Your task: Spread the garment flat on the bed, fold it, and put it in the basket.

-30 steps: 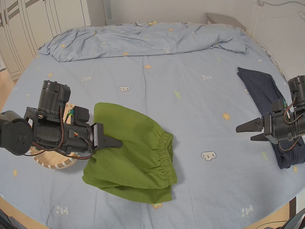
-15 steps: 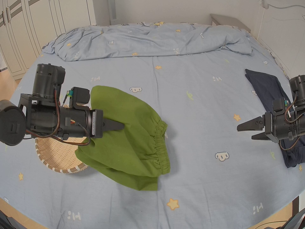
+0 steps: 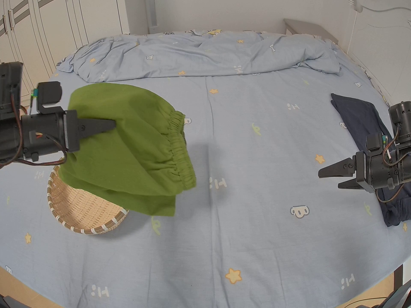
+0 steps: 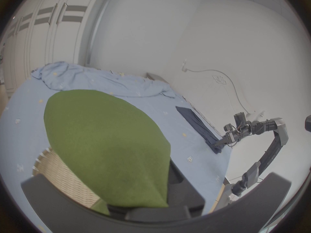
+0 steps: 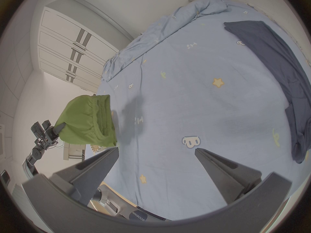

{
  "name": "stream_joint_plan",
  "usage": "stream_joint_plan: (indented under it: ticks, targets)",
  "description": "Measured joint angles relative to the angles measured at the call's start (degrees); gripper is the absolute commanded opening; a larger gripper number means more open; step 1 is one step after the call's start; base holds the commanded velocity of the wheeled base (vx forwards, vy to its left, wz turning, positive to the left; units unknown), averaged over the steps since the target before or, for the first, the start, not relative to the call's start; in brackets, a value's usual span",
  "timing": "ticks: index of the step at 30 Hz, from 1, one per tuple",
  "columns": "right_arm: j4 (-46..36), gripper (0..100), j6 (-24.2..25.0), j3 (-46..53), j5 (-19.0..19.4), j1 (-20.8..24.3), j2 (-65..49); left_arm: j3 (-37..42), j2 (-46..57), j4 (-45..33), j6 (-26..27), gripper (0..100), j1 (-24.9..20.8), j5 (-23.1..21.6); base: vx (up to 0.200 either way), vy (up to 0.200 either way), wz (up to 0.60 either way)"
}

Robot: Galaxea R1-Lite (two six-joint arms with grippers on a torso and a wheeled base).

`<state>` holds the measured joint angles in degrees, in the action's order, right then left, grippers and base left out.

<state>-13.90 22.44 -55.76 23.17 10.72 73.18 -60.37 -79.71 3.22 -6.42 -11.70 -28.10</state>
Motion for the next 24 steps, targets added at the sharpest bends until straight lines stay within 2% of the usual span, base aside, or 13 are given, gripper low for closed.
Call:
stream_joint_plan:
  ticks: [4,13,24]
  targets:
    - [0.0,100,0.0,0.1,0.0,0.0,0.0,0.0,2.3,0.4,0.2,0,4.0,-0.6,0.0,0.0,0.0]
    - [0.0,100,0.0,0.2,0.0,0.3,0.0,-0.2,1.1,0.5,0.1,0,13.5,-6.2,0.0,0.0,0.0]
    - [0.1,100,0.0,0.6,0.0,1.3,0.0,2.5,-5.8,0.5,1.2,0,22.7,-6.6,0.0,0.0,0.0]
